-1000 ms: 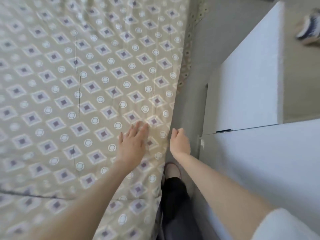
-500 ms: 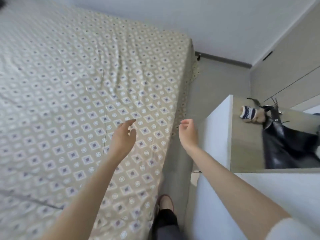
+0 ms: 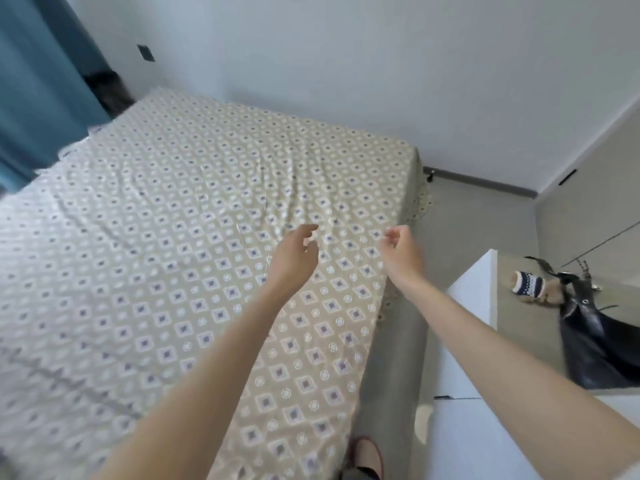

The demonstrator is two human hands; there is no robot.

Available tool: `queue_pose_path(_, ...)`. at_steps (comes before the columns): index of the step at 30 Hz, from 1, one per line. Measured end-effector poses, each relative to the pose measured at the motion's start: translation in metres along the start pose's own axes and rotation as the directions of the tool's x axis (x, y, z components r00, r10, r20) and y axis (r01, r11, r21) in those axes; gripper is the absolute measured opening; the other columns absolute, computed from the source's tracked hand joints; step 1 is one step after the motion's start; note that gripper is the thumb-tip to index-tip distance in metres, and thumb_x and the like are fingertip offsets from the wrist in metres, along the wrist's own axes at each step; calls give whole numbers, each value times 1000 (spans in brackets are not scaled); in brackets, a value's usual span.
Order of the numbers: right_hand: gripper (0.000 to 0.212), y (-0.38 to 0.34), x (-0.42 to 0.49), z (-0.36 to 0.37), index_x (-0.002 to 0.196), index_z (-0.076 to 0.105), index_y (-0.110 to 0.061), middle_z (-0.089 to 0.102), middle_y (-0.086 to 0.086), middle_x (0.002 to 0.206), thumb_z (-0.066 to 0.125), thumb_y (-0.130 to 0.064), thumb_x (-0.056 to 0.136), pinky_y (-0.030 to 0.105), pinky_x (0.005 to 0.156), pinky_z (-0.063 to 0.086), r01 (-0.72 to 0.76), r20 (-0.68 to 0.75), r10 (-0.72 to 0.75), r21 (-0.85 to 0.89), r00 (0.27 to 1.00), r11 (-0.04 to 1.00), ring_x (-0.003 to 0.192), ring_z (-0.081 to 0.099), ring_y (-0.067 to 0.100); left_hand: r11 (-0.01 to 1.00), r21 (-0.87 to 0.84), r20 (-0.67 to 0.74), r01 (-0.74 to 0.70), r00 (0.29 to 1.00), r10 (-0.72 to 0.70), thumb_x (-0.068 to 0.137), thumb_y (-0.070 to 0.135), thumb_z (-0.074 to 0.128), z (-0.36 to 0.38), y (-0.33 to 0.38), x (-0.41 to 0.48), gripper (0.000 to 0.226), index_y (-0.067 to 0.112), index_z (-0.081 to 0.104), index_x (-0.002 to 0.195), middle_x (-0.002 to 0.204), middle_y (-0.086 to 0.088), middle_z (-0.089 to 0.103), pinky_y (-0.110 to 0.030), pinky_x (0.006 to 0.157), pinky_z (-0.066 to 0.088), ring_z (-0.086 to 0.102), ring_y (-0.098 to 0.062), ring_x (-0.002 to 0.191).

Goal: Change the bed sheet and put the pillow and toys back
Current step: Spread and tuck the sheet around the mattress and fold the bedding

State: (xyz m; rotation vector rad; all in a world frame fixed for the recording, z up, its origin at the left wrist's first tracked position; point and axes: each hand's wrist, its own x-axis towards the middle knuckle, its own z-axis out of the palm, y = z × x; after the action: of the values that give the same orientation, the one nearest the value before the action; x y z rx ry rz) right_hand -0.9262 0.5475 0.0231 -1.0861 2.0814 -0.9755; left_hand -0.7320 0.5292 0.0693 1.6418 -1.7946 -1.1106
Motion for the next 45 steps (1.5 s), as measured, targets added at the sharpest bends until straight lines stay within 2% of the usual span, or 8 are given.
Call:
queue_pose_path(5,8,-16,21,8,101,47,-22,53,-7,101,45,-18,96,31,77,44,22,49,-20,-59,999,998,88,52,12,999,-31,-36,11,999,-12,98,19,39,-17,4,22,39,25,48,136,131,4,54,-26,71,47,54,-9,98)
queue_pose_path(9,10,-29,66,22,104,48,-20,53,-8,101,44,-17,95,22,60,36,69,110,-56,-117,992,991,85,52,10,999,-28,-48,39,998,-40,98,19,39,-22,2,60,39,26,49,135,129,5,55,-23,66,43,55,-11,97)
queue_pose_path(15,17,-53,173,48,111,49,-15,52,-5,106,39,-16,97,37,76,53,118,300,-66,-159,952,980,87,55,14,988,-8,-108,152,983,-152,98,19,39,-11,8,151,38,27,49,134,130,6,55,-14,58,38,54,-8,96)
queue_pose_path(22,17,-75,316,32,111,51,-15,54,-1,113,41,-18,97,34,77,49,210,474,-79,-231,877,950,95,55,15,947,-59,-174,316,931,-321,97,22,41,6,53,265,38,29,49,134,132,7,54,-32,88,45,54,-12,106)
queue_pose_path(29,13,-85,390,14,107,49,-17,53,-1,111,45,-18,95,35,80,50,229,519,-88,-215,850,949,93,54,14,946,-83,-240,313,915,-323,97,21,41,16,88,322,38,29,50,133,131,7,54,-14,55,37,55,-8,97)
queue_pose_path(39,9,-76,467,-37,101,50,-25,54,-6,107,50,-20,93,17,57,36,264,512,-149,-159,846,951,83,50,0,971,-69,-242,229,940,-239,97,21,43,33,122,373,37,30,51,132,131,9,54,-18,63,43,56,-9,101)
queue_pose_path(42,12,-73,488,-41,101,51,-25,54,-7,105,49,-18,92,16,57,35,283,537,-151,-172,830,944,83,50,1,964,-45,-249,263,931,-266,96,22,43,45,126,384,37,32,51,131,131,10,55,-28,78,49,57,-11,107)
queue_pose_path(45,13,-79,533,-32,101,51,-25,53,-7,108,48,-18,91,17,54,36,332,617,-149,-194,773,923,80,51,0,955,-35,-292,293,911,-291,96,21,43,56,126,415,38,31,51,132,131,10,55,-13,66,38,55,-7,103)
